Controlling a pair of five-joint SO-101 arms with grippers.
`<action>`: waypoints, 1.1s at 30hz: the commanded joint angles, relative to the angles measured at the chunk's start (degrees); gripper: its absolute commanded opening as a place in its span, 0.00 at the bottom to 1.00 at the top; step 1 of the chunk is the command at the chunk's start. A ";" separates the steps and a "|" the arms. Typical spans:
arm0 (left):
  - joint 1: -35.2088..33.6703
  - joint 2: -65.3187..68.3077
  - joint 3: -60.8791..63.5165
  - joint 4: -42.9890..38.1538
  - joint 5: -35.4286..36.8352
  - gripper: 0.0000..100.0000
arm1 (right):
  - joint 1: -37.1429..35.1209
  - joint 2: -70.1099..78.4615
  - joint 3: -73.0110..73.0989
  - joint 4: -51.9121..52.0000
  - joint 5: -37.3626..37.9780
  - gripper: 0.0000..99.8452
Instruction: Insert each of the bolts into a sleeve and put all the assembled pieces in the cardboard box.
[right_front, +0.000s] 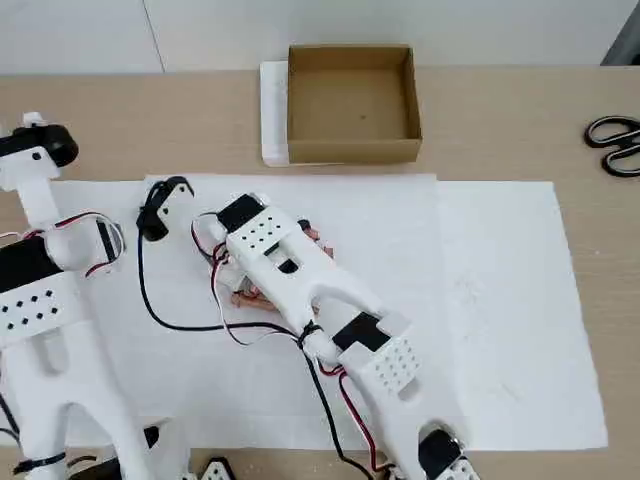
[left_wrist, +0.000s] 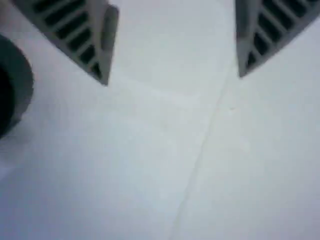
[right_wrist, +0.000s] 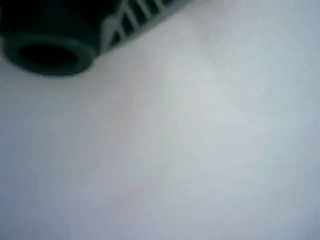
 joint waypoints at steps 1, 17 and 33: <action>-0.09 -0.35 -0.22 -0.62 0.62 0.16 | 2.59 -0.66 -9.93 4.97 -3.43 0.07; 0.18 0.00 -0.22 -0.88 -0.79 0.16 | 20.79 -3.47 -38.77 28.44 -21.80 0.07; 14.33 0.09 10.07 -12.66 -7.03 0.16 | 29.41 -30.46 8.53 27.03 -17.41 0.07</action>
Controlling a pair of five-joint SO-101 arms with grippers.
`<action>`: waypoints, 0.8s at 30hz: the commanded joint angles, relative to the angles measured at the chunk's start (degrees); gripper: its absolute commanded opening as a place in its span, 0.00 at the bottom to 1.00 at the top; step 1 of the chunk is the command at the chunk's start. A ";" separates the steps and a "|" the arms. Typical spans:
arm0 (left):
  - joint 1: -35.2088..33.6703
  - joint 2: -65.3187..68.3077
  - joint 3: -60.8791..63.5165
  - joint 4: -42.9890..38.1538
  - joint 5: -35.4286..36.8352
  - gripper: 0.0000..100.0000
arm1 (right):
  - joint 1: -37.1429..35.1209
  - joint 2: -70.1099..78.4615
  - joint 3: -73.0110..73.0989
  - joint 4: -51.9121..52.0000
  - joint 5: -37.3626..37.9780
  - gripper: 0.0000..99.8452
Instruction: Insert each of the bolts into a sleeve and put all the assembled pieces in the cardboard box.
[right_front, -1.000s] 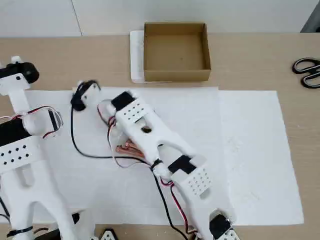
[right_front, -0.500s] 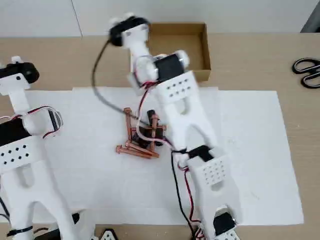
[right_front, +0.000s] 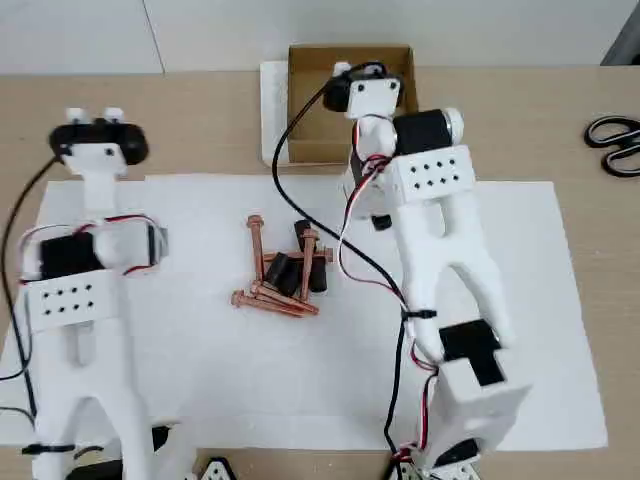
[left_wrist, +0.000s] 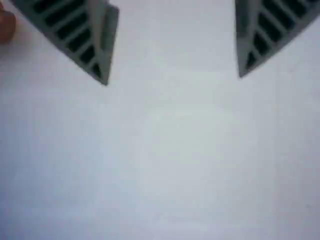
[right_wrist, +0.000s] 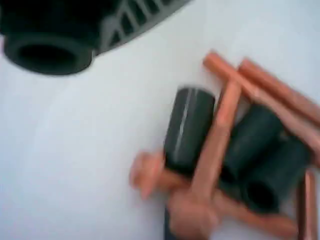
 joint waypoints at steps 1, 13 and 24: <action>3.25 -0.09 3.38 -5.63 0.53 0.16 | 2.86 -3.30 5.19 -0.75 2.29 0.07; 3.87 -0.09 5.23 -8.79 2.81 0.16 | 9.71 5.23 17.49 -17.54 2.64 0.07; 3.87 -0.09 5.32 -8.53 2.73 0.16 | 9.63 -6.02 25.67 -20.79 2.64 0.07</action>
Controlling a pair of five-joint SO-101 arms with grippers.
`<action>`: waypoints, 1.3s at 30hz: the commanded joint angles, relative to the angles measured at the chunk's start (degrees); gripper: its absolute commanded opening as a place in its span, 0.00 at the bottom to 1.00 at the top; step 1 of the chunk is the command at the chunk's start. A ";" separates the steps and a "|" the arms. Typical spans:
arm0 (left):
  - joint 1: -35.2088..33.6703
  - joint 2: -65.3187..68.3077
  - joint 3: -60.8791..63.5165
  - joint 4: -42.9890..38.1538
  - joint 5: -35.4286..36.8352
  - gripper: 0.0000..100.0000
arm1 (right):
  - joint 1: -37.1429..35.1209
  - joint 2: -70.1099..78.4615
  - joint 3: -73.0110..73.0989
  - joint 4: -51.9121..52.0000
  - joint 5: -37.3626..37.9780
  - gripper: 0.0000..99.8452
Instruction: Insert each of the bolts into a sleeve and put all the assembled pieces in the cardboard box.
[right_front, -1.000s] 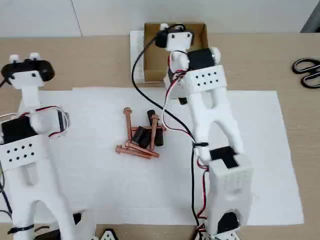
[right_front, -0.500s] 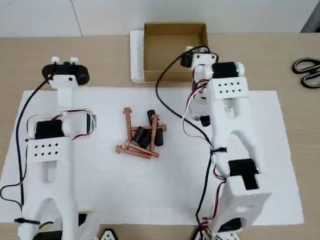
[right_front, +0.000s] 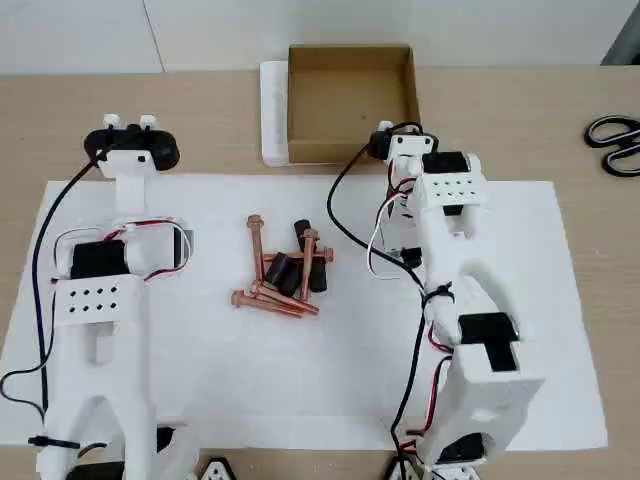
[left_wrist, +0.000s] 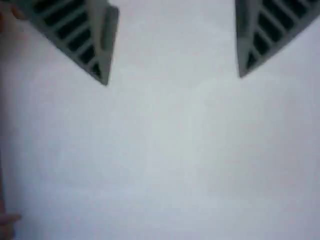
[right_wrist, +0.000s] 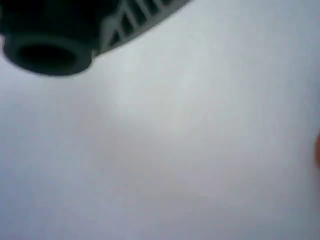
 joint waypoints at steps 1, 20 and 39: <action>0.26 -0.09 -0.22 -1.05 0.26 0.16 | 0.40 -10.24 2.11 -0.66 0.62 0.07; 0.44 -0.09 -0.22 -1.23 0.53 0.16 | -1.10 -10.68 18.02 -19.47 0.09 0.07; 0.44 -0.09 -0.22 -1.23 0.35 0.16 | -1.80 -3.47 16.18 -20.00 -0.18 0.16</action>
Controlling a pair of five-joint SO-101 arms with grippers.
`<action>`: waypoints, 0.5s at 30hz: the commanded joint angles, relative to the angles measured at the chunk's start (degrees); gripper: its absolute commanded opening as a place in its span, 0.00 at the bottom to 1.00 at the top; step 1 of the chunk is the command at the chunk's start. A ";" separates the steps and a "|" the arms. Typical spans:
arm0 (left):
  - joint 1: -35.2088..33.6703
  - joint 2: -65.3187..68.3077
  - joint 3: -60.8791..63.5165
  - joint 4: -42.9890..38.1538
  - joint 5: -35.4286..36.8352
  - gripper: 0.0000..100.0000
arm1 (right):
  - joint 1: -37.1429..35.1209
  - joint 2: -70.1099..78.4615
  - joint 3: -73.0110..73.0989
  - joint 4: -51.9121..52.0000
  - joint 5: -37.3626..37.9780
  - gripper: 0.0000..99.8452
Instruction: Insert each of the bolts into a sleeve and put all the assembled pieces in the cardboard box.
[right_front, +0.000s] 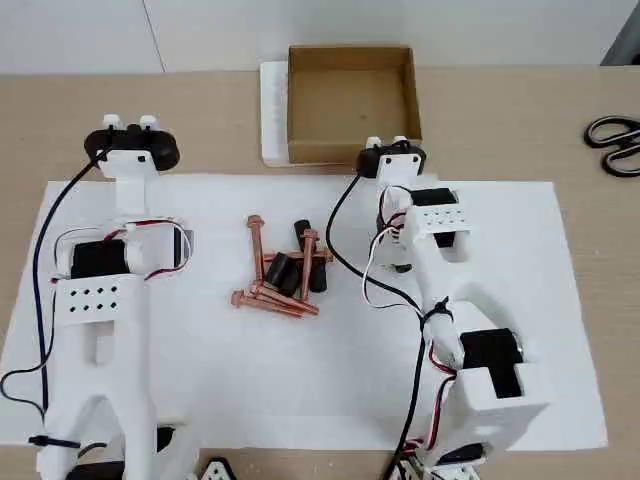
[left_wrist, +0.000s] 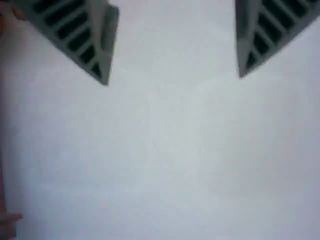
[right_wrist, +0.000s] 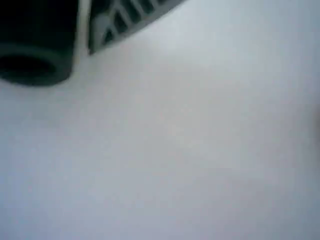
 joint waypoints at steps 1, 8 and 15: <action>0.44 -0.09 -0.22 -1.23 0.35 0.16 | -0.13 0.13 -1.49 -0.13 -0.70 0.15; 0.44 -0.09 -0.22 -1.23 0.26 0.16 | -0.13 0.22 -1.41 -0.13 -0.62 0.07; 0.44 -0.09 -0.13 -1.14 0.26 0.16 | 1.10 -0.40 -1.76 0.40 -0.44 0.02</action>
